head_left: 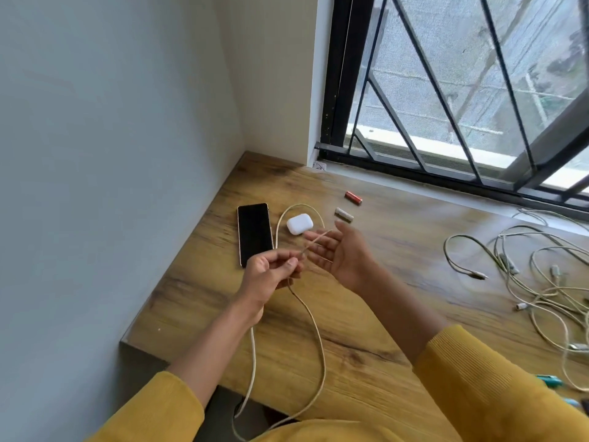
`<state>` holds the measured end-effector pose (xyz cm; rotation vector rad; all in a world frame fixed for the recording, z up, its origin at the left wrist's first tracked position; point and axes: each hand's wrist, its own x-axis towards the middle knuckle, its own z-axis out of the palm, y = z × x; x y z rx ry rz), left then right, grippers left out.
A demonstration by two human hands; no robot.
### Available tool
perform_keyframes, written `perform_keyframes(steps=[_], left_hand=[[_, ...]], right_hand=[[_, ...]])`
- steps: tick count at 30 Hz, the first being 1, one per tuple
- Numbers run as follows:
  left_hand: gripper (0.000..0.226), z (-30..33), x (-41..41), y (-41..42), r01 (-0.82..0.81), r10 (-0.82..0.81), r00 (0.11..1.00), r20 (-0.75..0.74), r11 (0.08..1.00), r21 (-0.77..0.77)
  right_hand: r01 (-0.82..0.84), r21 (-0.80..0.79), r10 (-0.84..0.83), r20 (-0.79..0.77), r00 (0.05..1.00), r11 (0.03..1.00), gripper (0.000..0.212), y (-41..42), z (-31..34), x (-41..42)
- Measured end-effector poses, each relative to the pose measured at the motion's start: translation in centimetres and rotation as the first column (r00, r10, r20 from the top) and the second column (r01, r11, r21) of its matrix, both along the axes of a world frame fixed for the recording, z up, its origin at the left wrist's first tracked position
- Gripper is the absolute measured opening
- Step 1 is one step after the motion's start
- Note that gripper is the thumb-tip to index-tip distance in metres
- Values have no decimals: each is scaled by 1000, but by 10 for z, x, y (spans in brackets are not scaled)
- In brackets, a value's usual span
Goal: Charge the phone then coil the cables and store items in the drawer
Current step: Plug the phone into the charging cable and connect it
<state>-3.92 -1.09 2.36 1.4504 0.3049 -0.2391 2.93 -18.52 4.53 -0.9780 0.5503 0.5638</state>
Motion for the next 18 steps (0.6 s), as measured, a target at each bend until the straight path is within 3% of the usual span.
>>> perform_keyframes(steps=[6,10,14,15,18], left_hand=[[14,-11,-17,16,159,-163,986,30,981,111],[16,-13,-23,24,169,-175,984,25,973,156],[22,-11,-17,37,-48,36,997,69,980,194],[22,-10,-14,41,-105,87,993,86,966,238],[24,-9,-3,55,-215,153,974,169,863,458]], right_hand=[[44,-74,-45,-14,999,996,19,-9,-1,14],[-93,-253,128,128,983,963,16,-5,4,9],[-152,-654,402,251,881,741,8,13,-3,-4],[-165,-709,464,250,850,686,2,18,-5,-9],[-186,-809,588,227,776,558,14,35,-12,-24]])
